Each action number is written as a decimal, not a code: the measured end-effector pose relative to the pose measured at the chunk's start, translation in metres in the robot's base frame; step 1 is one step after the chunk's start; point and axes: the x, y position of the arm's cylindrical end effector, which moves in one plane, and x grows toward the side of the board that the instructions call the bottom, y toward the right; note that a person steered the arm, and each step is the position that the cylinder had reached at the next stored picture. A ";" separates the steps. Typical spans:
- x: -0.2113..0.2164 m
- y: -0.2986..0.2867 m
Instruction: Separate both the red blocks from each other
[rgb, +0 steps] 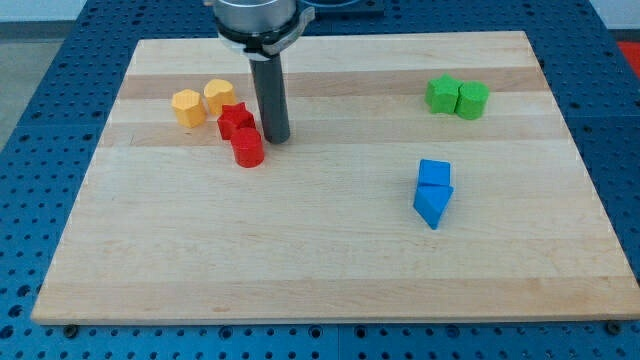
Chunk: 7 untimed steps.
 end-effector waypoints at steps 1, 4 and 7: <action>-0.026 0.002; 0.013 -0.069; 0.044 -0.094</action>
